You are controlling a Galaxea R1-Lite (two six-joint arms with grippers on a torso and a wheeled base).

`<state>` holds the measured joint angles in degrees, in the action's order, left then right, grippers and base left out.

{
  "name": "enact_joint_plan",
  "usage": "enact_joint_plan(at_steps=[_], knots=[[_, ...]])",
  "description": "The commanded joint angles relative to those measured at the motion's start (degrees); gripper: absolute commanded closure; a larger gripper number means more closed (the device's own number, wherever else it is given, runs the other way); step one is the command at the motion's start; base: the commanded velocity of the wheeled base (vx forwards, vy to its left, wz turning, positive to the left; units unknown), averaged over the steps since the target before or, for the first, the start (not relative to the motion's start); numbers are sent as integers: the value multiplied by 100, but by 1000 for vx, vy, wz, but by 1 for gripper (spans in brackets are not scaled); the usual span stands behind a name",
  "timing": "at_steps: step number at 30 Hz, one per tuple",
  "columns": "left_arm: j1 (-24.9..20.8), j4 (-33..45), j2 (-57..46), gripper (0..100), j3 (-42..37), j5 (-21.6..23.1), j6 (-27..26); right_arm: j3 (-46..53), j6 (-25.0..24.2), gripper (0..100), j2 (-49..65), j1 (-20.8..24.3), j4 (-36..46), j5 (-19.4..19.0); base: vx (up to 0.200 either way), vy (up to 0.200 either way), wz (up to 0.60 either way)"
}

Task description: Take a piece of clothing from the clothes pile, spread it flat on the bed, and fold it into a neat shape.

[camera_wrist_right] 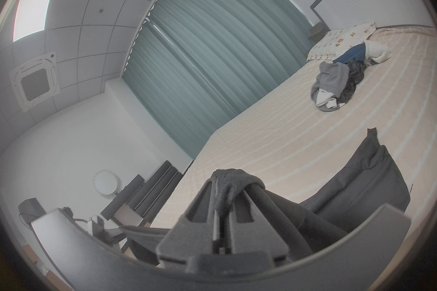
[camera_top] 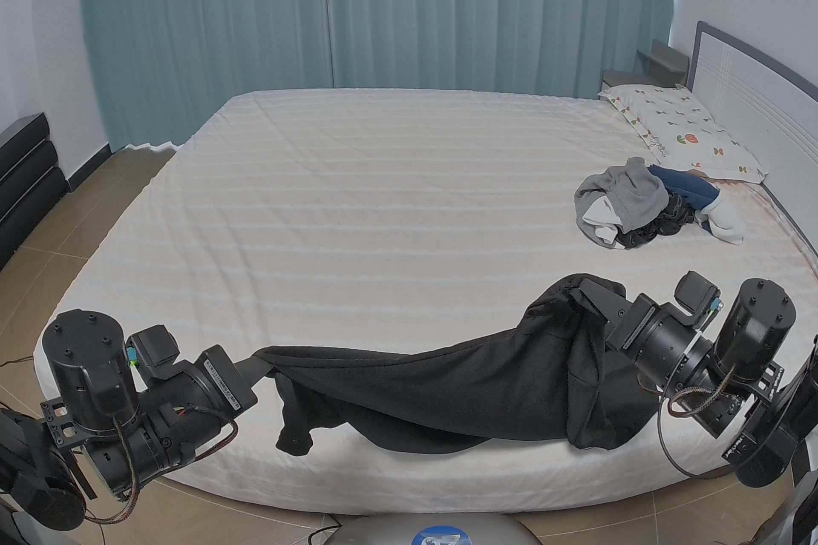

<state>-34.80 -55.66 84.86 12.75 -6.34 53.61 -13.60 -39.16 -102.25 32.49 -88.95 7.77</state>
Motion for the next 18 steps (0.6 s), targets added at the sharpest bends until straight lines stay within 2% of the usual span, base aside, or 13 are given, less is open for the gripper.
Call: enact_joint_plan(at_steps=[1, 8, 13, 15, 18], knots=[[0, 12, -40, 100, -1, 1, 0, 192, 31, 100, 399, 73, -43, -126, -200, 0, 0], [-97, 205, -470, 100, 8, 1, -246, 517, 602, 100, 1217, 451, -43, -363, -200, 0, 0], [-141, 776, -1138, 100, 210, -8, -431, 490, 866, 100, 2008, 574, -8, -372, -200, 0, 0], [-141, 1101, -1516, 100, 465, -8, -510, 446, 1121, 100, 2438, 715, 62, -372, -200, 0, 0], [-123, 1901, -2000, 100, 1045, -8, -536, -2, 1384, 100, 2992, 741, 713, -302, -133, 0, 0]])
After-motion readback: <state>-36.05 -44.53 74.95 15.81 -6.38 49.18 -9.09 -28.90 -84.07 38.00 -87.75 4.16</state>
